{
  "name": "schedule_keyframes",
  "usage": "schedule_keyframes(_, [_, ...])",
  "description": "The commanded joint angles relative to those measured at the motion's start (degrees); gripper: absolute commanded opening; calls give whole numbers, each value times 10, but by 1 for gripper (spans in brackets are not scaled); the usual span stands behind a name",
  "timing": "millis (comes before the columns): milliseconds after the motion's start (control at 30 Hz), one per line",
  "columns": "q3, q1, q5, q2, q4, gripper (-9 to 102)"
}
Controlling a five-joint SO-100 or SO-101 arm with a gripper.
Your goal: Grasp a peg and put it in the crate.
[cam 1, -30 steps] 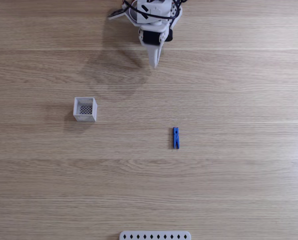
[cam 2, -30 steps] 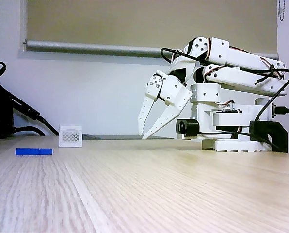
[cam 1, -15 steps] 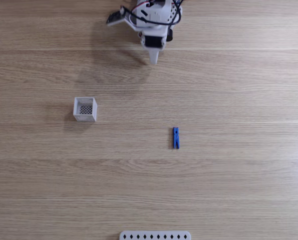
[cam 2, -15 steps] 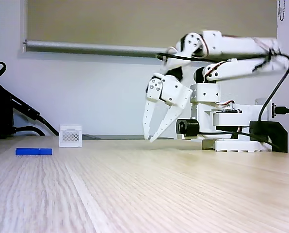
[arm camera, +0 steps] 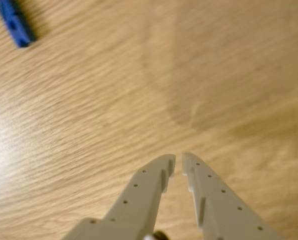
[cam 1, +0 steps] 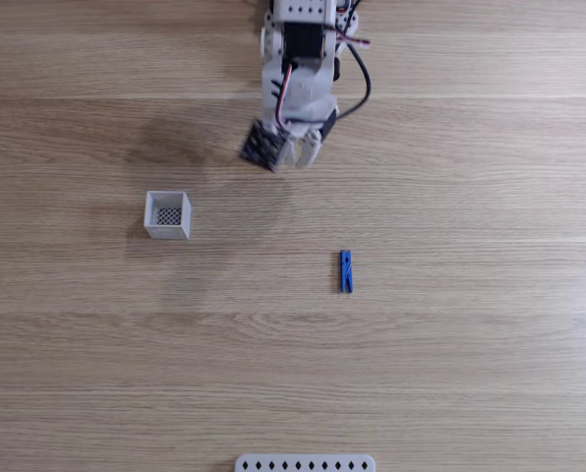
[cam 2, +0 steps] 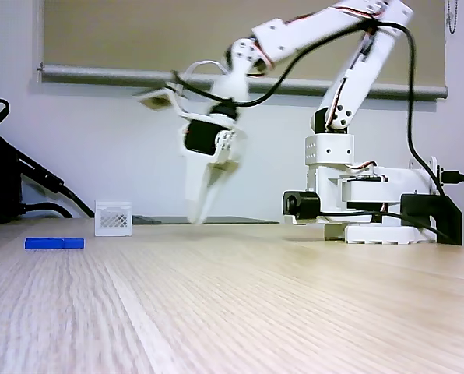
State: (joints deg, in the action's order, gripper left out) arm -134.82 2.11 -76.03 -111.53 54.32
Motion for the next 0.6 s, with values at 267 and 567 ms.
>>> schedule_keyframes(267, [322, -4, -63, 195, -11, 0])
schedule_keyframes(567, [492, -57, -62, 330, -9, 6])
